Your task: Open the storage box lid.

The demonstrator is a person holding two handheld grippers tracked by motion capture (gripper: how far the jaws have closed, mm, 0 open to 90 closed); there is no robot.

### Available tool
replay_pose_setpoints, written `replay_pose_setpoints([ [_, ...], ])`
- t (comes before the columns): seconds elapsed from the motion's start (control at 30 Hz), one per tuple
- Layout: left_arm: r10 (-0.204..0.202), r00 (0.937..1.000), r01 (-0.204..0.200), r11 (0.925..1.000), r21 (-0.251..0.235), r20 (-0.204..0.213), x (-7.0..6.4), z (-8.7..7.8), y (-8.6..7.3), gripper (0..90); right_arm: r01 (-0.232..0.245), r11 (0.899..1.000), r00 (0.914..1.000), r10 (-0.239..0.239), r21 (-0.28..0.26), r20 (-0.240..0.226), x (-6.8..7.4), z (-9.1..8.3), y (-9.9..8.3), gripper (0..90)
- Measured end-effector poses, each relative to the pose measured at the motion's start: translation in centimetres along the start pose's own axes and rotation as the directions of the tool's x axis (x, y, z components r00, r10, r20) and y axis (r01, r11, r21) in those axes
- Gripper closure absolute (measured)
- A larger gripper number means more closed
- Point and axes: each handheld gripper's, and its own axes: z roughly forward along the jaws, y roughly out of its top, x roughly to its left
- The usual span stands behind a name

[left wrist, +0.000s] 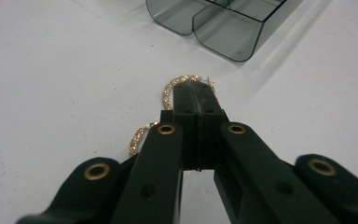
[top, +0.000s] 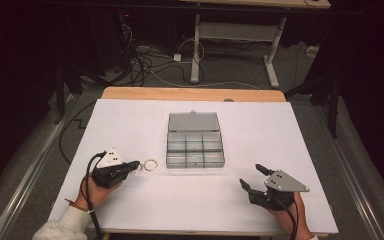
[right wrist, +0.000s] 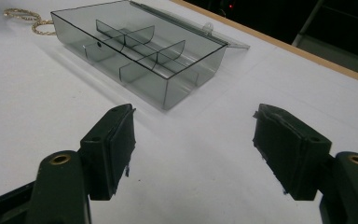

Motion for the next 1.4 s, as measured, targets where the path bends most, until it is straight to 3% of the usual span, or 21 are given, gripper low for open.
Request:
replay_pose_setpoints([
  [0.17, 0.02, 0.9998, -0.019, 0.9998, 0.009, -0.006, 0.1, 0.0, -0.1, 87.7, 0.007, 1.0, 1.0, -0.007, 0.008, -0.002, 0.0, 0.1, 0.0, 29.8],
  [0.27, 0.032, 0.9988, -0.032, 0.9995, -0.001, -0.036, 0.5, -0.2, 0.0, 87.6, 0.006, 1.0, 0.9999, -0.006, 0.009, -0.008, 0.0, 0.2, 0.0, 29.8],
  [0.33, 0.01, 0.9979, -0.01, 0.9999, -0.003, -0.063, 1.1, -0.1, 0.0, 87.3, 0.006, 1.0, 0.9999, -0.006, 0.011, -0.008, 0.0, 0.2, 0.0, 29.8],
  [0.5, -0.034, 0.9892, 0.038, 0.9989, 0.026, -0.143, 2.6, 0.6, -0.2, 75.7, 0.009, 1.0, 0.9999, -0.009, 0.015, -0.011, -0.1, 0.4, 0.0, 29.8],
  [0.73, -0.101, 0.9754, 0.114, 0.9917, 0.059, -0.196, 3.3, 1.7, -0.1, 62.0, 0.006, 1.0, 0.9999, -0.006, 0.022, -0.013, -0.2, 0.6, -0.1, 29.8],
  [0.9, -0.103, 0.968, 0.117, 0.992, 0.047, -0.229, 3.1, 2.1, -0.1, 66.0, 0.012, 1.0, 0.9998, -0.012, 0.026, -0.018, -0.1, 0.7, -0.1, 29.8],
  [1.03, -0.072, 0.9712, 0.086, 0.9948, 0.054, -0.227, 2.7, 2.2, -0.4, 82.4, 0.012, 0.999, 0.9997, -0.011, 0.031, -0.02, -0.1, 0.8, -0.1, 29.9],
  [1.17, -0.068, 0.9717, 0.081, 0.9955, 0.049, -0.226, 2.6, 2.2, -0.4, 83.3, 0.011, 1.0, 0.9998, -0.011, 0.029, -0.019, -0.1, 0.8, -0.1, 29.9],
  [1.4, -0.049, 0.9779, 0.054, 0.9983, 0.022, -0.203, 2.1, 1.9, -0.3, 83.5, 0.009, 1.0, 0.9998, -0.008, 0.022, -0.016, -0.1, 0.7, 0.0, 29.9],
])
